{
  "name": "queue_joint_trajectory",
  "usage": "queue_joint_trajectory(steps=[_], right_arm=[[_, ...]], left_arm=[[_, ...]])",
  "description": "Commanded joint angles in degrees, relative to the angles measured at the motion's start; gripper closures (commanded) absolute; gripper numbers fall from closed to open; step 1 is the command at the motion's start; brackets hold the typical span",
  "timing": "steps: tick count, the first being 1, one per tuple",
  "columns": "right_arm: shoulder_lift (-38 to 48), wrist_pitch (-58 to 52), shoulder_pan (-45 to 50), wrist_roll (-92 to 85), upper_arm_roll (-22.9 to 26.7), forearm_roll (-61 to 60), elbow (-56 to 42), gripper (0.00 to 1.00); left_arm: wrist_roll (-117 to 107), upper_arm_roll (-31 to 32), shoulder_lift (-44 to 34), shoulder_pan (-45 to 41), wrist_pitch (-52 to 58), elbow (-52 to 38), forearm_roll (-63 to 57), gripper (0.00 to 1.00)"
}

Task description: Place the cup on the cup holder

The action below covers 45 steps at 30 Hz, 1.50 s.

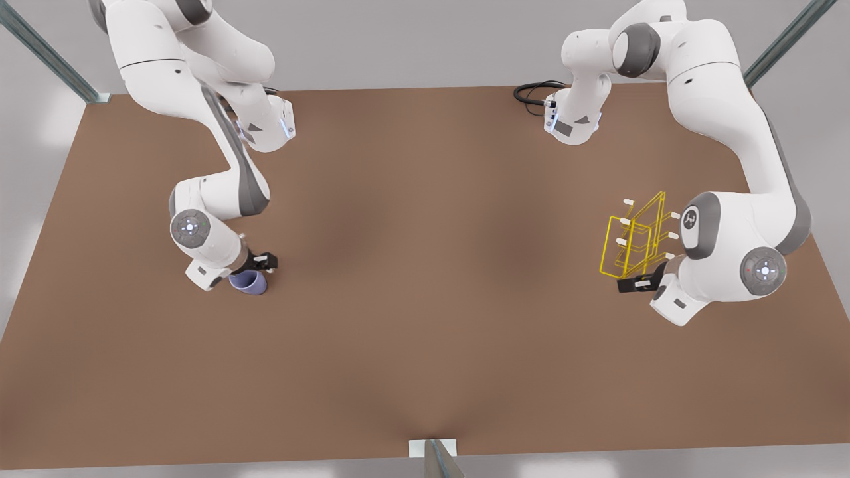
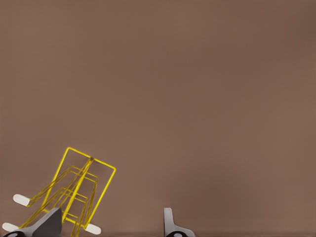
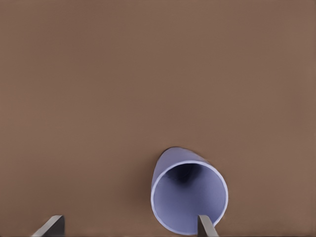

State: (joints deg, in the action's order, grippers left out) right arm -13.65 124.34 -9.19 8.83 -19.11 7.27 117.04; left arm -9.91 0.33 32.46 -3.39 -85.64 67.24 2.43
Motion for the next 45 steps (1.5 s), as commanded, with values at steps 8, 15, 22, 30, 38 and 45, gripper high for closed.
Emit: queue_joint_trajectory(steps=[8, 15, 22, 30, 38, 45], right_arm=[[4.25, 7.32, -0.13, 0.58, -0.4, 0.02, 7.24, 0.0], [1.17, 11.45, -1.19, 0.49, -0.4, 1.87, 7.15, 0.0], [-0.32, 13.03, -1.19, 0.58, -0.4, 2.04, 6.8, 0.0], [-2.17, 14.0, -1.19, 0.67, -0.4, 3.01, 7.15, 0.0], [-6.21, 16.81, -1.18, 1.19, -0.4, 5.21, 8.03, 0.0], [-5.68, 16.64, -3.47, 1.11, -0.4, 6.09, 8.47, 0.79]], left_arm=[[-0.72, 0.02, -0.03, -1.53, 0.04, 0.44, -0.06, 0.0], [-0.72, 0.02, -0.03, -1.62, 0.13, 0.44, -0.06, 0.0], [-0.72, -0.07, -0.03, -1.62, 0.13, 0.44, -0.14, 0.0], [-0.72, -0.07, 0.06, -1.62, 0.13, 0.52, -0.14, 0.0], [-0.72, -0.07, -0.03, -1.62, 0.21, 0.52, -0.14, 0.0], [-0.72, -0.07, 0.06, -1.62, 0.21, 0.52, -0.14, 0.0]])
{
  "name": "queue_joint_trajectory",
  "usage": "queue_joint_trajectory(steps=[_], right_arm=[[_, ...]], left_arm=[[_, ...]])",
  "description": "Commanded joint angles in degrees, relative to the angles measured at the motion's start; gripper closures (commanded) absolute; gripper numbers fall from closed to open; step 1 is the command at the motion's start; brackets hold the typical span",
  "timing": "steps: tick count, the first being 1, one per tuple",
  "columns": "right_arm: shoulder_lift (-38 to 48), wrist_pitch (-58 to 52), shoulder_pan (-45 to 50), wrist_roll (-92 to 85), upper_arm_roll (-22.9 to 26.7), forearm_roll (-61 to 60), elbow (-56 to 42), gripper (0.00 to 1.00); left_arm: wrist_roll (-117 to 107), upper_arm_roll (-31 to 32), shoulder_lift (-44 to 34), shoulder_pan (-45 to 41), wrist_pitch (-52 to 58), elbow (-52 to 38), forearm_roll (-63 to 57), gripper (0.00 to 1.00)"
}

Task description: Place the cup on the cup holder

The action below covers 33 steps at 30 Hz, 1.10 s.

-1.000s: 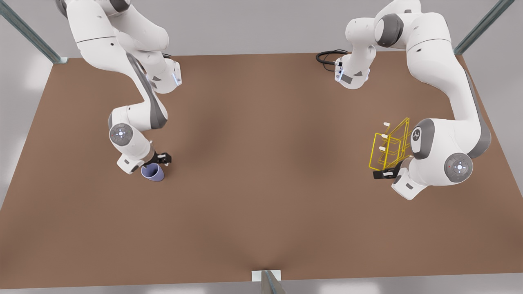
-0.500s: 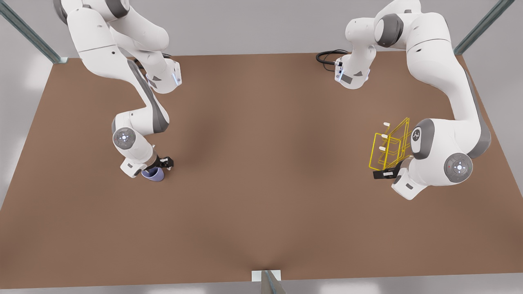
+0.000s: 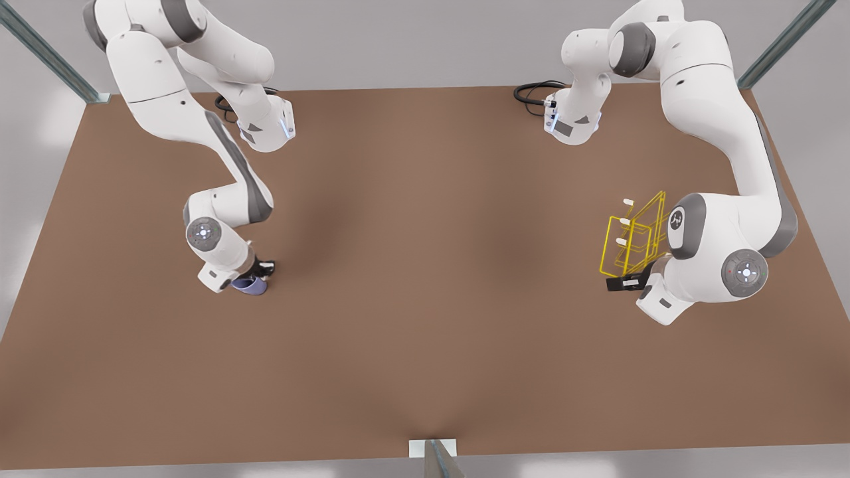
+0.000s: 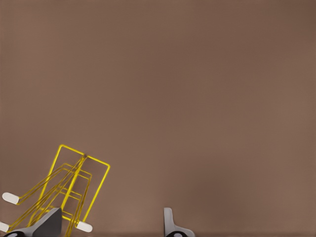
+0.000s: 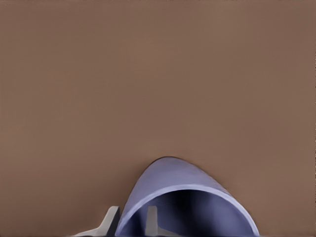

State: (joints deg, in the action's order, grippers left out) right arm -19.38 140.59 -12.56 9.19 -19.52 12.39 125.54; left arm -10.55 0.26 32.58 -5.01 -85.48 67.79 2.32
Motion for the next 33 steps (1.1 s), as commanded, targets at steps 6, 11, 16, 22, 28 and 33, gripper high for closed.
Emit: queue_joint_trajectory(steps=[6, 11, 16, 22, 28, 33], right_arm=[[2.77, -1.55, -0.01, 0.91, 0.01, 0.88, 0.06, 0.79], [8.65, -9.19, 0.69, 2.06, -2.54, -0.43, -0.47, 0.79], [5.15, -18.42, 10.44, 11.46, -5.09, -8.43, -10.3, 0.79], [-4.61, -24.93, 50.7, 16.21, 29.63, -32.33, -29.3, 0.79], [-6.81, -6.92, 52.55, 15.59, 27.0, -66.69, -27.63, 0.79], [-17.97, 6.44, 52.72, 11.63, 16.97, -78.66, -36.06, 0.79]], left_arm=[[-0.17, 0.0, -0.06, -0.35, -0.13, -0.03, -0.39, 0.0], [-0.17, 0.0, -0.06, -0.26, 0.05, -0.03, -0.48, 0.0], [-0.17, 0.0, -0.06, -0.35, 0.05, -0.03, -1.44, 0.0], [-0.17, 0.0, -0.15, -0.35, 0.13, -0.03, -1.62, 0.0], [-0.17, 0.0, -0.15, -0.35, 0.04, 0.24, -2.76, 0.0], [-39.53, 0.36, -0.59, -3.85, -2.15, 0.24, 7.7, 0.0]])
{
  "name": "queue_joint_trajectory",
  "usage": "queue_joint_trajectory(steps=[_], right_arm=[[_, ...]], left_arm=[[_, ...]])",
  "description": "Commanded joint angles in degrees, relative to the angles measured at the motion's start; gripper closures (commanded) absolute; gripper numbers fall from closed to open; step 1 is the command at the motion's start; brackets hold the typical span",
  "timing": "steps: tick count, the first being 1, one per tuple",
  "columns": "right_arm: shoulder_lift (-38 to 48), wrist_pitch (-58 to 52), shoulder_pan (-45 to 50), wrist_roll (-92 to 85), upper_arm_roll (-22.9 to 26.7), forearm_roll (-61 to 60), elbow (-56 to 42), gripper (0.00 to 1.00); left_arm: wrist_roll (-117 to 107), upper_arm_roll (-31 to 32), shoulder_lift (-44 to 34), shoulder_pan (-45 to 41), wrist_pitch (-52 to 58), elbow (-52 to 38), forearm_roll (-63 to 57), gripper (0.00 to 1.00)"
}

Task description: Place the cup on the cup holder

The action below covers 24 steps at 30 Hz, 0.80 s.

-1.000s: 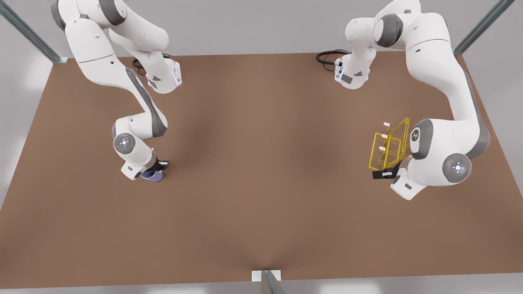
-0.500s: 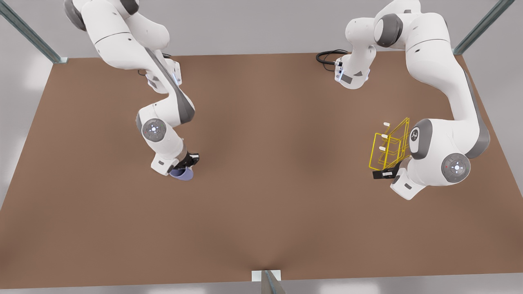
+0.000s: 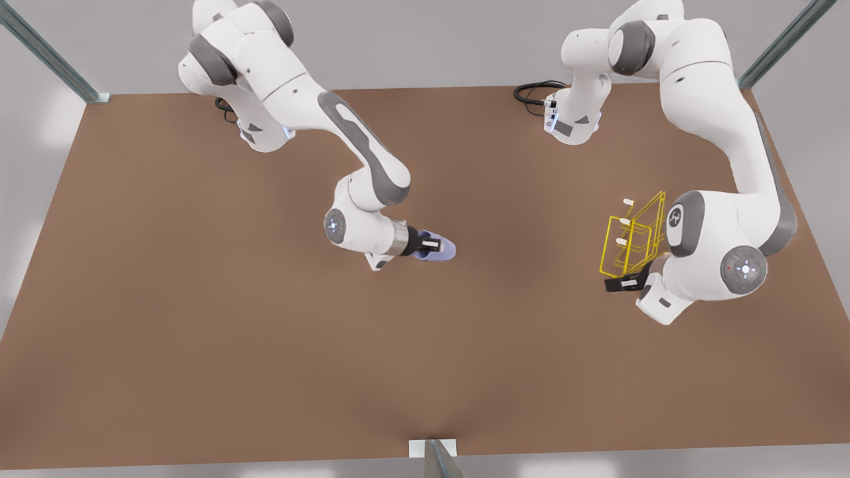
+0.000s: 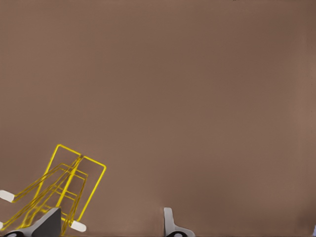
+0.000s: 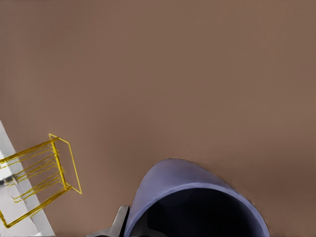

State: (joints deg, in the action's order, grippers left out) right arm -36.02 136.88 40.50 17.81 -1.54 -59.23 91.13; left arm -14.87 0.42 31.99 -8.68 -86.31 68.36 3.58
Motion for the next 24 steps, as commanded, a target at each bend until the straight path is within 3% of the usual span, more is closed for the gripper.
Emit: queue_joint_trajectory(steps=[1, 3, 5, 10, 12, 16, 17, 18, 24], right_arm=[[-4.05, 10.25, 0.89, 4.86, -1.45, -7.04, -4.29, 0.79], [-11.97, 10.25, -0.69, 6.36, -1.63, -7.92, -15.02, 0.79], [-15.31, 10.25, -2.09, 6.36, -1.63, -8.09, -18.71, 0.79], [-18.82, 9.9, -3.06, 6.98, -1.72, -10.55, -20.73, 0.79], [-19.7, 9.55, -3.94, 6.98, -3.3, -10.73, -20.47, 0.79], [-20.93, 9.46, -3.94, 6.89, -4.18, -10.64, -20.73, 0.79], [-20.93, 9.46, -4.03, 6.36, -4.18, -10.64, -20.73, 0.17], [-20.93, 9.46, -3.94, 5.4, -4.18, -10.64, -20.73, 0.0], [-20.85, 9.46, -4.29, 2.67, -4.18, -10.64, -19.85, 0.0]], left_arm=[[-44.52, 0.2, -0.35, -8.36, -0.61, 0.9, 0.29, 0.0], [-54.83, 0.02, -3.07, -13.74, -1.14, 2.57, 5.38, 0.0], [-58.25, 0.28, -4.22, -17.95, -1.31, 3.18, 5.82, 0.0], [-94.73, -0.68, -2.02, -17.51, -6.23, 1.6, 5.39, 0.0], [-111.96, -1.47, -2.02, -15.05, -13.88, 1.6, 5.3, 0.0], [-121.1, -0.68, 4.3, -16.28, -19.59, -2.27, 5.82, 0.0], [-119.26, -0.86, 5.01, -16.81, -19.94, -2.09, 5.12, 0.0], [-118.73, -0.86, 6.33, -17.25, -20.03, -2.27, 5.12, 0.0], [-117.85, -1.03, 10.81, -22.87, -23.37, -1.74, -0.42, 0.0]])
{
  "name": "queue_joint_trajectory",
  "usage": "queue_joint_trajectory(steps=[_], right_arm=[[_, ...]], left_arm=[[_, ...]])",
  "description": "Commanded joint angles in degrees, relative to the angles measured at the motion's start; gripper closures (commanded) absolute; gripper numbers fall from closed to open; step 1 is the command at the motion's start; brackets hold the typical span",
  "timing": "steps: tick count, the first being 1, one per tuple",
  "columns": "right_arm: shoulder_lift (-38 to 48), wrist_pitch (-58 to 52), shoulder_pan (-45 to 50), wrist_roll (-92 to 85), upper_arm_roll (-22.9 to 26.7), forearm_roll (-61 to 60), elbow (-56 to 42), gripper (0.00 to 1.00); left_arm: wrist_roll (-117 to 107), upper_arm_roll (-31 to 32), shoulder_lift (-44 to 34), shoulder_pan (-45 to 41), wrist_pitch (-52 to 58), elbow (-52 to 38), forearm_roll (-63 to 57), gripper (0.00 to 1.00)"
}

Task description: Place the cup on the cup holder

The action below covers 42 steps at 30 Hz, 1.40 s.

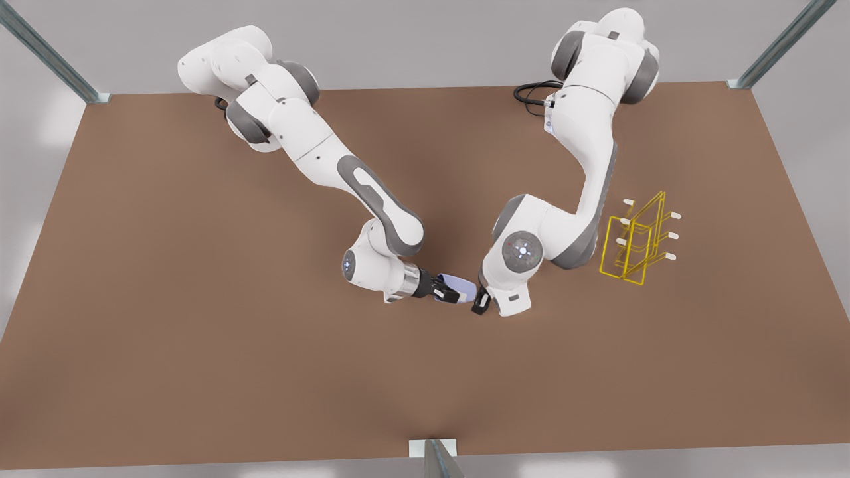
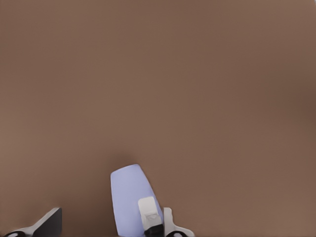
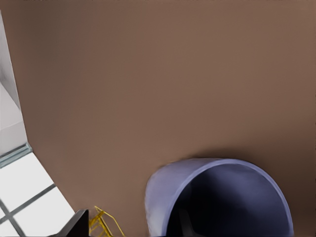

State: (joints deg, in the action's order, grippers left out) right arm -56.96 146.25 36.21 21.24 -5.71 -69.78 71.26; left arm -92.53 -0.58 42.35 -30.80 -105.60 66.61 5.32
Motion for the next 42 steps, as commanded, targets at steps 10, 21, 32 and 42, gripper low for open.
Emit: queue_joint_trajectory(steps=[10, 21, 32, 42], right_arm=[[4.4, -0.88, -15.82, -1.99, -12.92, 11.41, 9.51, 0.0], [25.66, -25.65, -41.31, -1.2, -20.75, 40.94, 28.85, 0.0], [50.37, -54.84, -42.71, -20.53, 0.79, 70.83, 22.26, 0.0], [46.76, -61.0, -42.19, -19.66, 0.0, 71.62, 14.79, 0.0]], left_arm=[[-40.36, -0.03, 3.0, -2.07, -5.5, 0.1, -3.74, 0.0], [-40.01, -0.03, 7.93, -7.16, -5.5, 0.45, -8.13, 0.0], [-39.57, 0.05, 11.18, -8.92, -9.63, 1.95, -11.38, 0.0], [-39.66, 0.05, 13.99, -10.68, -9.98, 1.86, -13.05, 0.0]])
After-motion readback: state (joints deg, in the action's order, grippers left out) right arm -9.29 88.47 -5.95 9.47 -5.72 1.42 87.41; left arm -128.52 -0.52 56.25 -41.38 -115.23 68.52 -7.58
